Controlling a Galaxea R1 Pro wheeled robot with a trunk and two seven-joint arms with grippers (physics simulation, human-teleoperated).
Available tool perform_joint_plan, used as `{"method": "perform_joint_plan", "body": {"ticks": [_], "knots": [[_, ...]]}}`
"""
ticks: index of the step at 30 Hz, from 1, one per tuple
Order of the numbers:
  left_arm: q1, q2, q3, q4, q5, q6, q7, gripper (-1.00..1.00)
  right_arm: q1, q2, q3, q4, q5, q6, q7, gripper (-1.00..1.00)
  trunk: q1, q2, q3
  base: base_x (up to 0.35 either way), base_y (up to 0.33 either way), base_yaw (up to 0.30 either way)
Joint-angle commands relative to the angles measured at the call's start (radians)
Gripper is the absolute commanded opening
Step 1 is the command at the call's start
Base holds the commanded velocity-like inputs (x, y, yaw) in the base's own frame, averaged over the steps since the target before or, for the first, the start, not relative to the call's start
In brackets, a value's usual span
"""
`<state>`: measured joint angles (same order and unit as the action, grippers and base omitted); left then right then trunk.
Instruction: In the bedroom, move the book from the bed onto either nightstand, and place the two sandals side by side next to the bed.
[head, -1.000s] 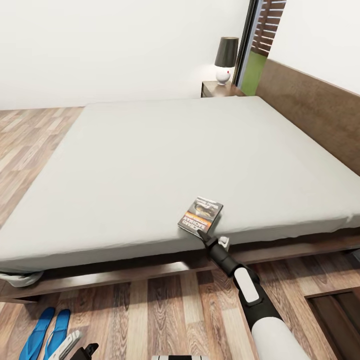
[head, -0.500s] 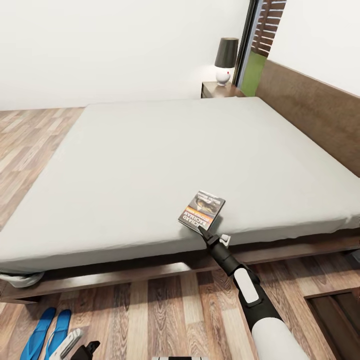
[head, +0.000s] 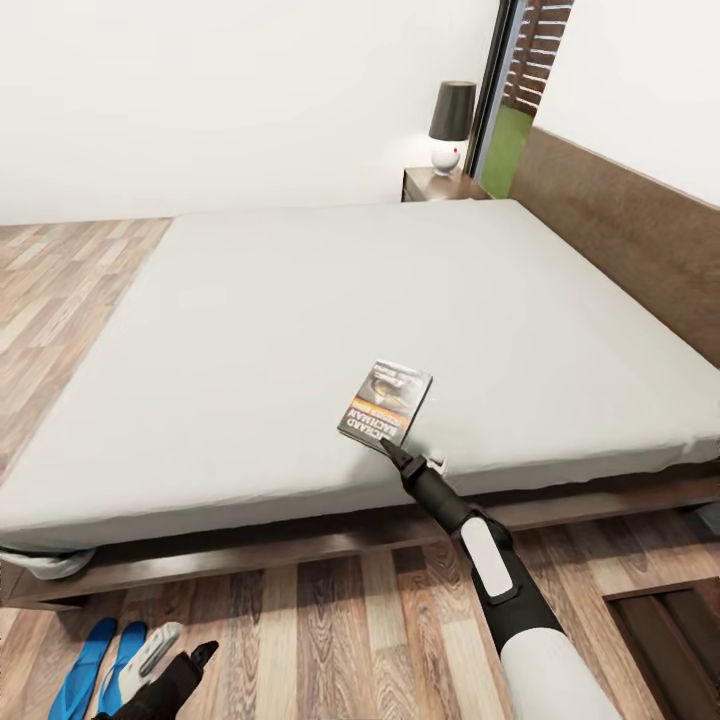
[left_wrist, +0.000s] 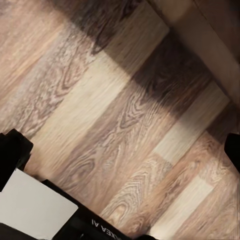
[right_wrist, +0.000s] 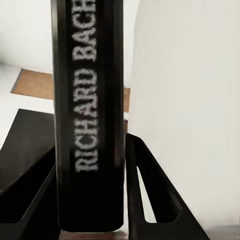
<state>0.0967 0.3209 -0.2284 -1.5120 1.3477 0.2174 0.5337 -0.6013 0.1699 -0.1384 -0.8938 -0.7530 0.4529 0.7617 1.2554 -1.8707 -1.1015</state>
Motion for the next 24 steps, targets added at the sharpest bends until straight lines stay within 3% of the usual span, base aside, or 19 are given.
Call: {"method": "perform_joint_plan", "body": {"ticks": [1, 5, 7, 8, 13, 15, 21, 24], "knots": [[-0.001, -0.002, 0.0, -0.009, -0.004, 0.003, 0.004, 1.0, 0.0, 0.0, 0.018, -0.022, 0.001, 0.01, 0.001, -1.0, -0.004, 0.007, 0.003, 0.0, 0.0, 0.0], [-0.005, -0.015, 0.007, -0.014, -0.022, 0.001, 0.0, 1.0, 0.003, -0.001, 0.098, -0.104, 0.002, 0.034, -0.006, -1.0, -0.019, 0.035, 0.015, 0.0, 0.0, 0.0], [-0.005, -0.026, 0.006, 0.003, -0.027, 0.0, -0.001, 1.0, 0.004, -0.001, 0.115, -0.122, 0.002, 0.04, -0.011, -1.0, -0.027, 0.049, 0.021, 0.0, 0.0, 0.0], [-0.005, -0.043, 0.005, 0.024, -0.033, 0.0, -0.001, 1.0, 0.004, -0.002, 0.125, -0.134, 0.002, 0.044, -0.012, -1.0, -0.031, 0.056, 0.025, 0.0, 0.0, 0.0], [-0.006, -0.08, 0.008, 0.066, -0.04, -0.001, 0.0, 1.0, 0.005, -0.013, 0.14, -0.164, 0.002, 0.072, -0.01, -1.0, -0.05, 0.091, 0.04, 0.0, 0.0, 0.0], [-0.006, -0.083, 0.009, 0.07, -0.041, -0.001, 0.0, 1.0, 0.006, -0.016, 0.142, -0.175, 0.002, 0.085, -0.011, -1.0, -0.058, 0.105, 0.047, 0.0, 0.0, 0.0], [-0.006, -0.089, 0.014, 0.087, -0.041, -0.001, 0.001, 1.0, 0.018, -0.043, 0.144, -0.285, 0.014, 0.22, -0.024, -1.0, -0.081, 0.147, 0.065, 0.0, 0.0, 0.0], [-0.006, -0.09, 0.015, 0.093, -0.041, -0.001, 0.002, 1.0, 0.023, -0.056, 0.142, -0.341, 0.04, 0.252, -0.075, -1.0, -0.092, 0.168, 0.075, 0.0, 0.0, 0.0]]}}
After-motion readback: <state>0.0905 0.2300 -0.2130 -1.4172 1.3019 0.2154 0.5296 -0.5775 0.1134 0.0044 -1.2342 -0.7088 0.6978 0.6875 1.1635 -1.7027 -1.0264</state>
